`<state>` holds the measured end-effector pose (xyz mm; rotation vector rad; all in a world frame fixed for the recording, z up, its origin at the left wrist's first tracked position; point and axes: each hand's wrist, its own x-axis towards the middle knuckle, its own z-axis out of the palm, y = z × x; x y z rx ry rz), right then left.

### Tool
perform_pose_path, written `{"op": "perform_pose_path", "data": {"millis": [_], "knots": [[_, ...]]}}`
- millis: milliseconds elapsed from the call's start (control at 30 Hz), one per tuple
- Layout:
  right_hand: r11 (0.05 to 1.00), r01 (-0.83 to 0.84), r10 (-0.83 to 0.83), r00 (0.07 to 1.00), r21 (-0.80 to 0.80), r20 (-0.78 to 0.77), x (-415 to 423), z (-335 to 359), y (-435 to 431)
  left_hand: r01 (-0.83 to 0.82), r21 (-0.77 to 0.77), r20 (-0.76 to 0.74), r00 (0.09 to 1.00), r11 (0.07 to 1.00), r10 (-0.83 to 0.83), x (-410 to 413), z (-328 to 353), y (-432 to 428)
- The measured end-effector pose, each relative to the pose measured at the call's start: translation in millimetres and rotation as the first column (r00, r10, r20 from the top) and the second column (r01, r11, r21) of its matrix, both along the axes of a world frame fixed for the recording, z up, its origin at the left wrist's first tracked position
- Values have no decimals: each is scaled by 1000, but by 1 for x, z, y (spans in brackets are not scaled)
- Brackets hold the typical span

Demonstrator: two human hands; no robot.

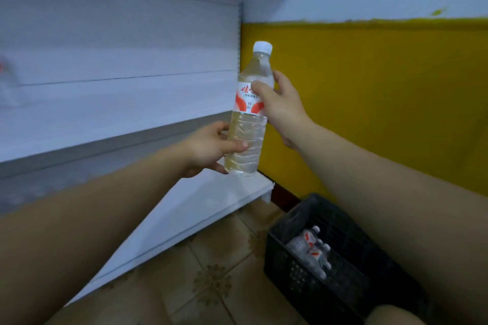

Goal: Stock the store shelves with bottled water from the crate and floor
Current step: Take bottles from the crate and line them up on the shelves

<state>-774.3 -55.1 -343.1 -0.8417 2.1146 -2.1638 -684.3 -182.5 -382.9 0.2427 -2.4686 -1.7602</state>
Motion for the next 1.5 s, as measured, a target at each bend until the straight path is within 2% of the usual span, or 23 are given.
{"op": "perform_pose_path", "data": {"millis": [200, 333, 533, 733, 900, 1000, 1133, 1233, 1333, 1500], "knots": [[968, -237, 243, 967, 78, -73, 67, 26, -91, -313, 23, -91, 945, 950, 314, 93, 17, -67], [915, -383, 395, 914, 129, -87, 109, 33, -137, -454, 33, -117, 883, 890, 455, 149, 22, -100], [787, -565, 590, 806, 248, -39, 140, 39, -175, -580, 41, -162, 800, 814, 578, 189, 23, -129], [682, -671, 710, 703, 291, -43, 152, 40, -228, -700, 93, -182, 687, 708, 703, 210, 14, -157], [511, -768, 829, 559, 386, 14, 159, 34, -279, -787, 121, -171, 584, 605, 794, 224, 9, -190], [484, -790, 850, 526, 376, 11, 159, 31, -311, -810, 96, -146, 563, 578, 813, 226, 7, -212], [515, -797, 840, 543, 316, 1, 149, 28, -351, -827, -45, -147, 560, 560, 815, 217, 12, -254], [575, -748, 803, 593, 332, -55, 130, 27, -380, -793, -339, -81, 560, 505, 825, 206, 17, -290], [631, -706, 762, 641, 322, -91, 103, 26, -411, -667, -593, 20, 548, 451, 836, 192, 13, -328], [658, -685, 732, 679, 314, -53, 59, 14, -462, -516, -725, 177, 500, 456, 848, 163, -13, -391]]}}
